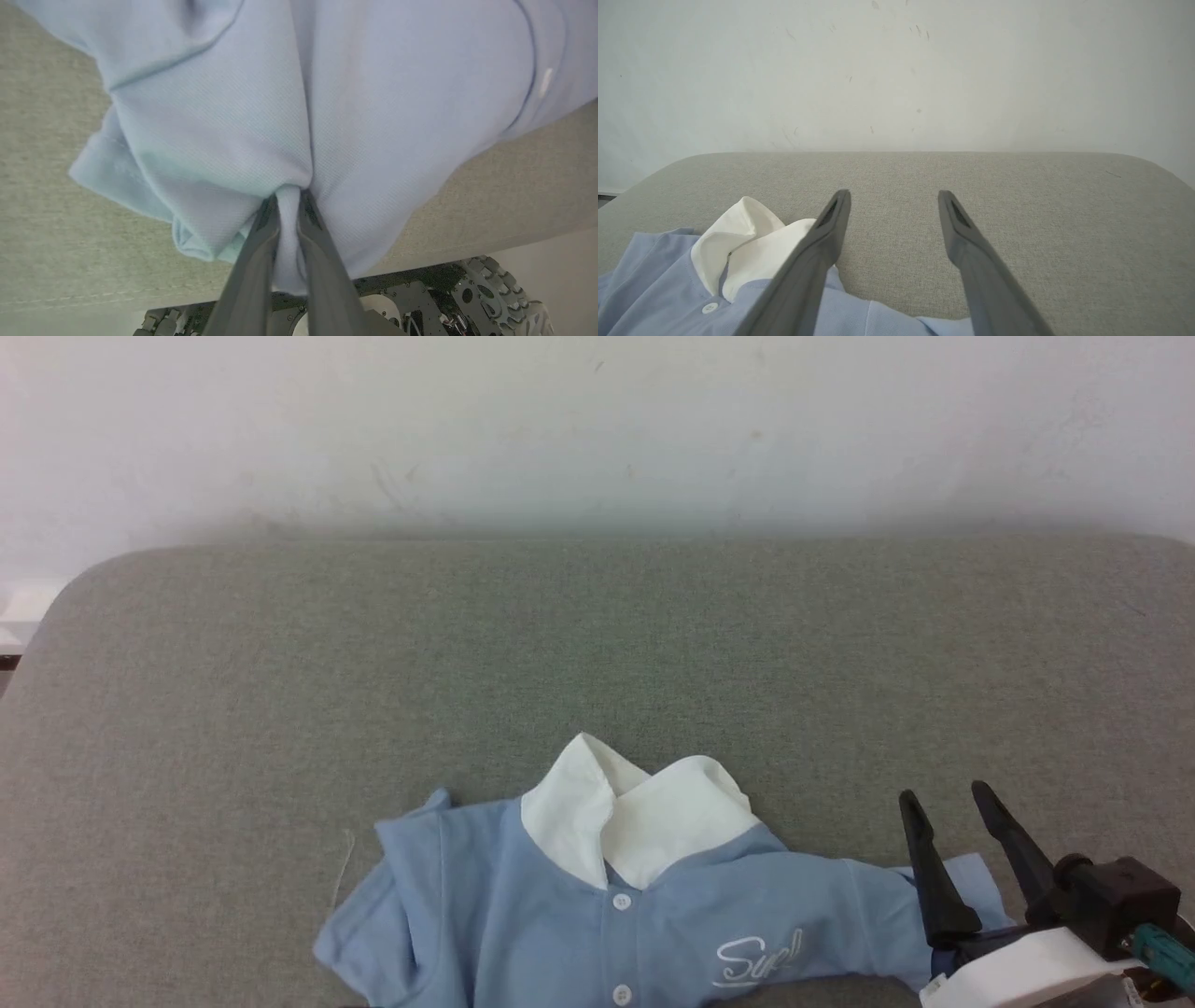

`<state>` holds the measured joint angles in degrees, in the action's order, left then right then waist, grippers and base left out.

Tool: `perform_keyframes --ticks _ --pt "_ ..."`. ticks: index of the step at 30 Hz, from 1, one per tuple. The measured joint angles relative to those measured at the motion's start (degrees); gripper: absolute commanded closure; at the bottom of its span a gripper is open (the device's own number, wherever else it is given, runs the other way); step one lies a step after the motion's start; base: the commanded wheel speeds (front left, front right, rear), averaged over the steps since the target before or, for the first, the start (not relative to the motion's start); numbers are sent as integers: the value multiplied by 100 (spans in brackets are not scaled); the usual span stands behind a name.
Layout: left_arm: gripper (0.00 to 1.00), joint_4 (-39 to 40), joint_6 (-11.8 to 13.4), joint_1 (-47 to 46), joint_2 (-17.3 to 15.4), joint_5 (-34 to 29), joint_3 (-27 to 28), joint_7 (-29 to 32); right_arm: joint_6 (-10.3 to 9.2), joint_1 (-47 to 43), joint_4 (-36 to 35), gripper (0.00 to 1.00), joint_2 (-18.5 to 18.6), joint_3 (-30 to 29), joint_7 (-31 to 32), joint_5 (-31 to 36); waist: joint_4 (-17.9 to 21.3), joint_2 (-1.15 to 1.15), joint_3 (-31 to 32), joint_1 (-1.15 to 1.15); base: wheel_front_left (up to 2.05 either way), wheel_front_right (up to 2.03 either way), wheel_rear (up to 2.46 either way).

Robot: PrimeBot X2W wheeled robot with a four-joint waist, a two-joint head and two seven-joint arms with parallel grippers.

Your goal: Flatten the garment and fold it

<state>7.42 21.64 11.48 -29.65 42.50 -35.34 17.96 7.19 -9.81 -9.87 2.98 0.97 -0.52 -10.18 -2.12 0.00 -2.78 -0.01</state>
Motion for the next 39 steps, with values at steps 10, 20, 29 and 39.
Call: perform_keyframes --ticks 10,20,29,39 --pt "0 178 -242 -510 172 -137 358 -793 0 1 -14 0 0 -27 9 1 -68 1 -26 1 0 0 0" --pt "0 -542 -610 -1763 -536 -307 804 -399 0 58 -46 0 1 -7 48 0 -5 1 -186 1 0 0 0" --pt "0 -1858 -1430 -2261 -645 -14 364 559 0 229 12 0 0 62 40 -1 265 1 -411 1 0 0 0" --pt "100 -2115 -1446 -2370 -625 89 403 526 0 271 108 0 0 65 -10 -8 355 1 -481 1 0 0 0"
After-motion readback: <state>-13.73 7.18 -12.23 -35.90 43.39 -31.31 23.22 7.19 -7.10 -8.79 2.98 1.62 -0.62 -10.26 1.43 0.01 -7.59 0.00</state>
